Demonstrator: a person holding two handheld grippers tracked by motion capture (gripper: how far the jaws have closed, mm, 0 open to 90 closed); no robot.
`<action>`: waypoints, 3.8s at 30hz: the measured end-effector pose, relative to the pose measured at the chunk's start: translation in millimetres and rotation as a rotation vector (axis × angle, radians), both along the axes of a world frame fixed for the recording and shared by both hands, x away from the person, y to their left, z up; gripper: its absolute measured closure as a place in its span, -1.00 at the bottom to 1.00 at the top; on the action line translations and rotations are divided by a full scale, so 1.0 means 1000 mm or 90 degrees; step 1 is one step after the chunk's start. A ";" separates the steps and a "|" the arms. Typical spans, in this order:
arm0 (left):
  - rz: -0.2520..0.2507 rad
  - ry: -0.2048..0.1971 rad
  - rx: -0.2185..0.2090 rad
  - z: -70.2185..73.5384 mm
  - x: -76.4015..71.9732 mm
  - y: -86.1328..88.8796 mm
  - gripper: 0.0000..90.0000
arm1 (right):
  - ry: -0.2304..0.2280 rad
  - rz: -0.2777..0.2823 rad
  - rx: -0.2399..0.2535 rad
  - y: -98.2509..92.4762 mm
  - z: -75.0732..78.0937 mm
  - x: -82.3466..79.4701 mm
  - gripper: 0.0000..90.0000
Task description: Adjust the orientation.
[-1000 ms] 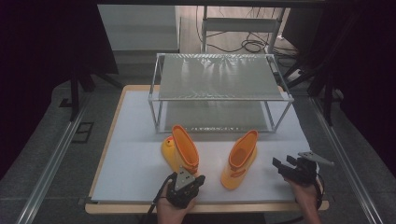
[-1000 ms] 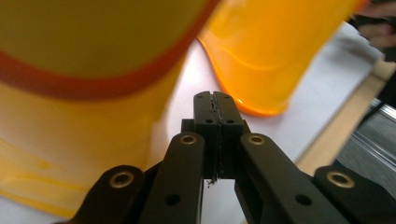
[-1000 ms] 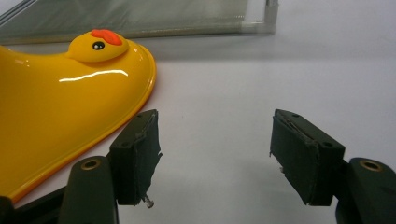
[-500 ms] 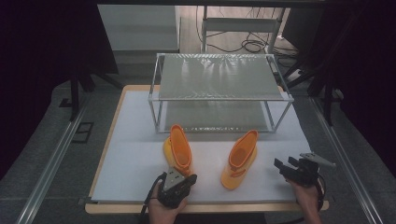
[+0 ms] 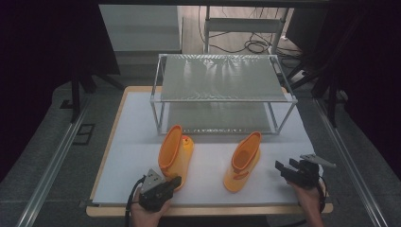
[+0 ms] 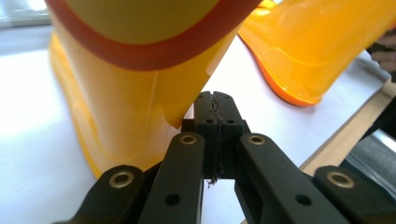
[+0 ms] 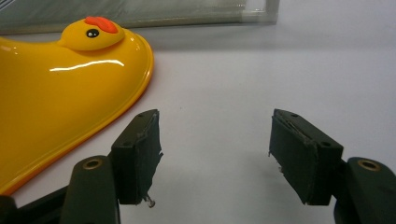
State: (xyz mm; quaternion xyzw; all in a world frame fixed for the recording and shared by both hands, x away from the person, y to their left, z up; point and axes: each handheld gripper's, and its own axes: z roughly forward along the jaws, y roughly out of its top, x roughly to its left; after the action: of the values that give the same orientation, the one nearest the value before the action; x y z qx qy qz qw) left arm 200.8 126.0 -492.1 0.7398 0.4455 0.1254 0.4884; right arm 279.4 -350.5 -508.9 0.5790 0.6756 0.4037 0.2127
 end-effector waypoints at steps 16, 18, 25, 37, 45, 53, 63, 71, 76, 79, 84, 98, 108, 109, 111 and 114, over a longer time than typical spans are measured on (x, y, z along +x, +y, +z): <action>0.046 0.018 -0.014 0.001 0.000 0.033 0.93 | 0.005 0.005 -0.005 0.001 -0.001 -0.001 -0.24; 0.037 0.019 -0.012 0.001 -0.001 0.029 0.88 | 0.006 0.006 -0.006 0.001 -0.001 -0.001 -0.24; -0.014 0.021 0.008 0.003 -0.005 0.008 0.72 | 0.005 0.007 -0.007 0.001 -0.001 -0.002 -0.24; -0.112 0.078 0.050 0.006 0.007 -0.004 0.33 | 0.003 0.002 -0.004 -0.002 0.000 -0.005 -0.24; -0.184 0.136 0.034 0.018 0.016 -0.009 0.17 | 0.004 0.003 -0.005 -0.003 0.000 -0.005 -0.24; -0.243 0.183 0.034 0.038 0.021 -0.010 0.13 | -0.001 -0.005 -0.004 -0.007 0.002 -0.008 -0.24; -0.276 0.181 0.044 0.074 0.020 -0.017 0.14 | -0.001 -0.005 -0.004 -0.007 0.003 -0.009 -0.24; -0.302 0.173 0.066 0.118 0.032 -0.033 0.15 | 0.000 -0.003 -0.006 -0.005 0.003 -0.010 -0.24; -0.315 0.176 0.061 0.136 0.044 -0.042 0.15 | 0.001 -0.002 -0.005 -0.005 0.003 -0.010 -0.24; -0.325 0.181 0.055 0.144 0.051 -0.049 0.16 | 0.002 0.000 -0.008 -0.005 0.003 -0.010 -0.24; -0.336 0.182 0.054 0.158 0.062 -0.063 0.17 | -0.001 -0.003 -0.006 -0.006 0.004 -0.011 -0.24; -0.336 0.197 0.060 0.172 0.096 -0.093 0.19 | 0.004 -0.001 -0.003 -0.006 0.004 -0.011 -0.24; -0.333 0.207 0.069 0.178 0.106 -0.107 0.19 | 0.005 0.001 -0.003 -0.006 0.004 -0.011 -0.24; -0.334 0.208 0.072 0.178 0.107 -0.110 0.19 | 0.005 0.001 -0.003 -0.006 0.004 -0.011 -0.24; -0.334 0.209 0.075 0.178 0.108 -0.112 0.19 | 0.006 0.001 -0.003 -0.006 0.004 -0.011 -0.24; -0.331 0.220 0.084 0.176 0.114 -0.121 0.19 | 0.007 0.002 -0.004 -0.006 0.004 -0.011 -0.24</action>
State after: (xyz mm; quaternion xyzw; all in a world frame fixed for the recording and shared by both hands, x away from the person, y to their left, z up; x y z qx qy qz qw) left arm 315.0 5.4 -316.2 0.8693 0.3089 -0.1021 0.3721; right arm 268.8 -356.7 -505.2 0.5797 0.6786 0.3990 0.2102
